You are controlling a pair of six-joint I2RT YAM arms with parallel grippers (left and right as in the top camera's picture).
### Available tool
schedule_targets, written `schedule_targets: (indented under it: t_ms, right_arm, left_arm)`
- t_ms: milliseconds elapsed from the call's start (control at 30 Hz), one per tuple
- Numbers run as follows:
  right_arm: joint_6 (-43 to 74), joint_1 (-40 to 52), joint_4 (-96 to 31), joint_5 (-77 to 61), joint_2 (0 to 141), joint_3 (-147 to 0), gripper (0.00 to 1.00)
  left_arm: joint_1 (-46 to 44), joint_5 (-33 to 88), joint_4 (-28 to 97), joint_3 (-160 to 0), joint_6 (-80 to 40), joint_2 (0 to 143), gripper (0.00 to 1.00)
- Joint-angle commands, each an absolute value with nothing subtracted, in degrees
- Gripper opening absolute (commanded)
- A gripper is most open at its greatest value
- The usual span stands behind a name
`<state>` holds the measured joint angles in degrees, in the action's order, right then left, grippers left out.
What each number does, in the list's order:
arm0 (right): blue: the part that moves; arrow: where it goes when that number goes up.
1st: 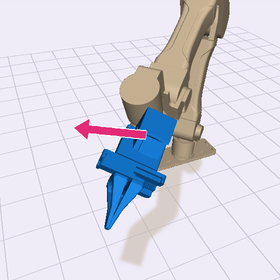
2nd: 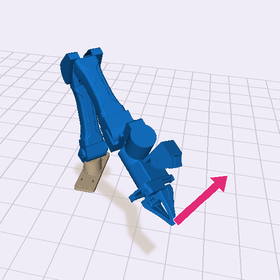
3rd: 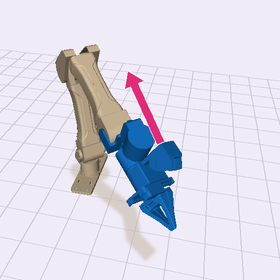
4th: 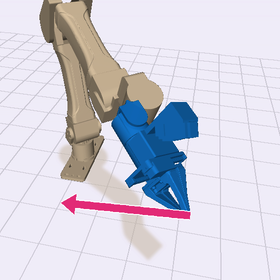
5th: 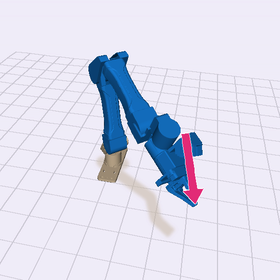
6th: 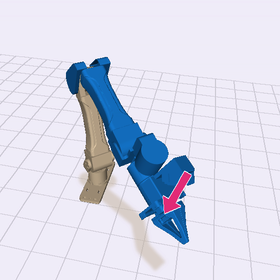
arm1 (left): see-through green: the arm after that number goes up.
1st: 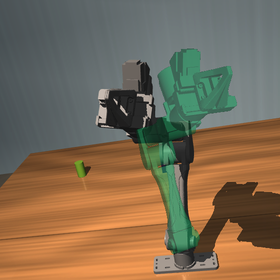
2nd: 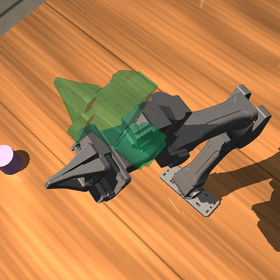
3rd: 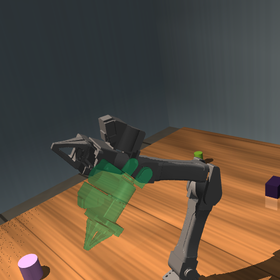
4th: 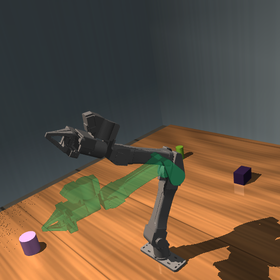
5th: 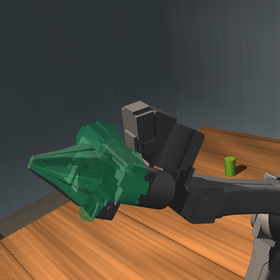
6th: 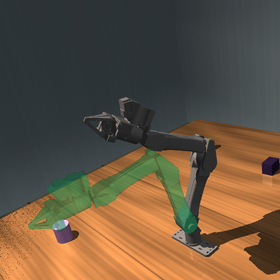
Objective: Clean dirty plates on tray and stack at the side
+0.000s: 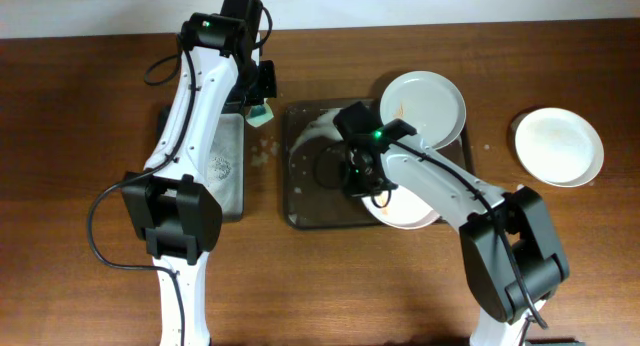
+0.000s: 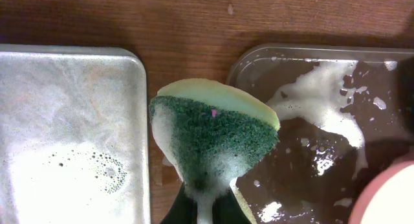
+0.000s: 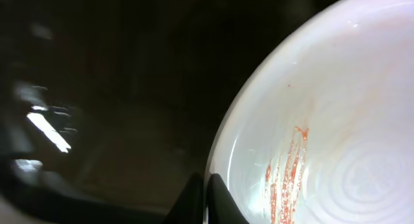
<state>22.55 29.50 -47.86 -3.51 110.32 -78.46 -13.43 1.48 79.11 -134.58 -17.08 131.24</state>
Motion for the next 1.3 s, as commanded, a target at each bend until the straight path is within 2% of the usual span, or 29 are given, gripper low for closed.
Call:
schedule_targets:
  t_ms: [0,367,400,433,500,533,700,867,1100,1267]
  right_arm:
    - [23.0,30.4,-43.8,-10.0,111.0,-79.8,0.04]
    - [23.2,30.4,-32.7,-15.6,111.0,-79.8,0.05]
    - [23.2,30.4,-32.4,-16.5,111.0,-79.8,0.1]
    - [23.1,30.4,-32.3,-17.3,111.0,-79.8,0.23]
    - [22.7,30.4,-31.8,-18.7,111.0,-79.9,0.3]
    - [22.4,30.4,-31.4,-19.4,110.9,-79.9,0.38]
    - [20.1,29.0,-35.3,-18.2,110.1,-85.8,0.48]
    - [23.4,19.6,-42.6,-9.8,109.6,-93.5,0.49]
    - [22.9,7.0,-42.7,-4.8,113.4,-92.7,0.39]
    - [23.0,2.5,-40.5,-4.4,118.2,-92.7,0.37]
  left_arm:
    - [-13.5,1.2,79.2,-135.5,-16.6,129.4,0.0]
    - [-13.5,1.2,79.2,-135.5,-16.6,129.4,0.0]
    - [-13.5,1.2,79.2,-135.5,-16.6,129.4,0.0]
    - [-13.5,1.2,79.2,-135.5,-16.6,129.4,0.0]
    - [-13.5,1.2,79.2,-135.5,-16.6,129.4,0.0]
    - [-13.5,1.2,79.2,-135.5,-16.6,129.4,0.0]
    - [-13.5,1.2,79.2,-135.5,-16.6,129.4,0.0]
    - [-13.5,1.2,79.2,-135.5,-16.6,129.4,0.0]
    - [-13.9,1.2,79.1,-135.5,-16.6,129.4,0.0]
    - [-14.1,1.2,78.9,-135.5,-16.6,129.4,0.0]
